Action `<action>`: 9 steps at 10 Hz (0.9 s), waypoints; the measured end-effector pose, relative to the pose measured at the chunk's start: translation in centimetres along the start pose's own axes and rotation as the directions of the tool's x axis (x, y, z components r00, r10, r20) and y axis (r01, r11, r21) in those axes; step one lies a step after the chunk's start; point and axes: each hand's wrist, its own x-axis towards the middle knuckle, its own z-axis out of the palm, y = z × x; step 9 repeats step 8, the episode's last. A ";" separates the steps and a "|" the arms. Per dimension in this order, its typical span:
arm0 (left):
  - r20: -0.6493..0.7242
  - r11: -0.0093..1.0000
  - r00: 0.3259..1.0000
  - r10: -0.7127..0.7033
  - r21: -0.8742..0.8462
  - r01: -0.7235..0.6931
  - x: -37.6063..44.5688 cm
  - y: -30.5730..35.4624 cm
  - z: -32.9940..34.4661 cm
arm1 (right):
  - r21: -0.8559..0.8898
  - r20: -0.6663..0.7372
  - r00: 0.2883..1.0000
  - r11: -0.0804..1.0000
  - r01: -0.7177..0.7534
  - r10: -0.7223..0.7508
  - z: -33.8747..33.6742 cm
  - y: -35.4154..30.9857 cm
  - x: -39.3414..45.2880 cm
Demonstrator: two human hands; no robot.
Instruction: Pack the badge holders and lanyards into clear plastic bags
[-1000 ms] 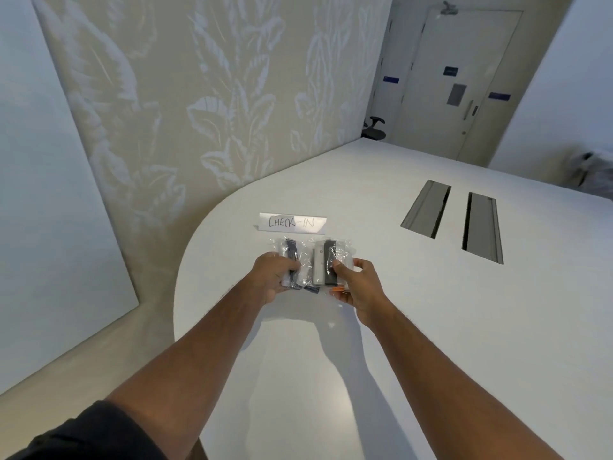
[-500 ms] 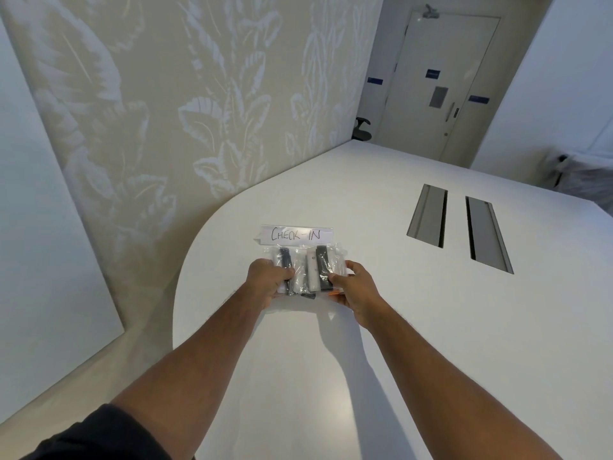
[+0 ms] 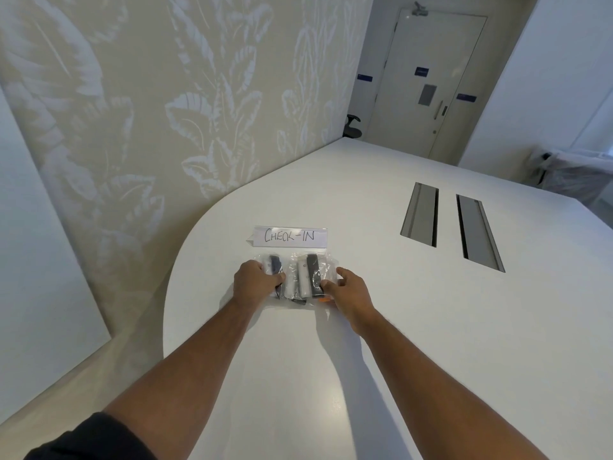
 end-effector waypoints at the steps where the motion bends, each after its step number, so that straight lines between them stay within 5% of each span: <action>1: -0.040 0.997 0.999 0.012 0.081 -0.009 -0.9 0.3 -0.1 | -0.167 -0.026 0.999 0.985 0.033 -0.038 -0.3 0.2 -0.1; 2: -0.080 0.991 0.996 0.034 0.131 -0.023 -1.7 0.4 0.0 | -0.338 -0.048 0.991 0.936 0.098 -0.121 -0.3 0.5 -0.2; 4: -0.089 0.866 0.952 0.294 0.446 -0.225 -3.4 -0.3 0.5 | -0.618 0.018 0.957 0.749 0.238 -0.290 0.9 1.6 -1.8; 5: 0.055 0.812 0.945 0.322 0.497 -0.306 -4.0 -0.8 0.9 | -0.653 0.097 0.962 0.712 0.256 -0.257 0.8 2.4 -2.0; 9: 0.019 0.676 0.881 0.472 0.635 -0.375 -5.4 -0.2 -0.4 | -0.686 0.129 0.939 0.655 0.316 -0.318 -1.1 1.2 -3.1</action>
